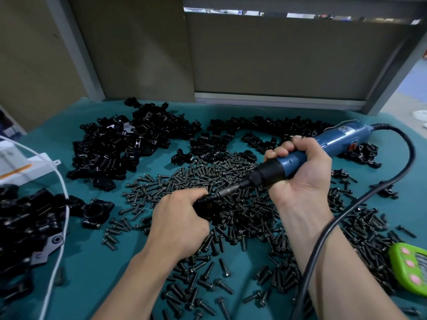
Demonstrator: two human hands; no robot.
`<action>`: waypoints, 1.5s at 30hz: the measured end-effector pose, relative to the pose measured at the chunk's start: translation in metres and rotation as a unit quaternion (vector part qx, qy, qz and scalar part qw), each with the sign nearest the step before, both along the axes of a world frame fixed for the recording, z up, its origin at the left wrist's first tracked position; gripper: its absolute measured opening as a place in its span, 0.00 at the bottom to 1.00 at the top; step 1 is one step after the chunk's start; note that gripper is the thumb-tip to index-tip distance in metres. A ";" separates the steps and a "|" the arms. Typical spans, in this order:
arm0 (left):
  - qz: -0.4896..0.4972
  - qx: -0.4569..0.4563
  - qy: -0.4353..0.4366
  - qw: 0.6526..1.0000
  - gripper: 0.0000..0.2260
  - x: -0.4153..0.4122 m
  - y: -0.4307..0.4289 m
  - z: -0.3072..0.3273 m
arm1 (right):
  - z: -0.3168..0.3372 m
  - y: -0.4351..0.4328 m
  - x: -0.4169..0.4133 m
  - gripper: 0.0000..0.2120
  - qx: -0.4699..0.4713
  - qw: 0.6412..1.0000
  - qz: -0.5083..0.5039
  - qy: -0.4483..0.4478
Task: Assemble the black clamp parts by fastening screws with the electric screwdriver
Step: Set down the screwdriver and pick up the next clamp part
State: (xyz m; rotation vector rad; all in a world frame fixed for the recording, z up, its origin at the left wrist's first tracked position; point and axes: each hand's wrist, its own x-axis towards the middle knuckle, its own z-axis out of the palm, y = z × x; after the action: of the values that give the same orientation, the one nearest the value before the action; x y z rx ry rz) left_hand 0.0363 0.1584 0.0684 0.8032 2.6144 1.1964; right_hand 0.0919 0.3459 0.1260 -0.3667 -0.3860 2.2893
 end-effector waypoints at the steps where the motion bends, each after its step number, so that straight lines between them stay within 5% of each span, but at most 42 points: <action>1: 0.002 0.005 -0.010 1.000 0.13 0.000 0.000 -0.001 | 0.000 -0.002 -0.001 0.07 -0.003 1.000 0.001 0.006; 45: 0.011 -0.033 0.021 0.999 0.09 -0.004 -0.003 -0.002 | -0.006 -0.016 -0.008 0.08 0.018 0.998 0.023 0.057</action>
State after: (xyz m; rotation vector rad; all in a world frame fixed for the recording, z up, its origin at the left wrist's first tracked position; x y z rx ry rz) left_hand 0.0319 0.1551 0.0665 0.7972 2.6871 1.1028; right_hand 0.0841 0.3304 0.1201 -0.2101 -0.3795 2.3327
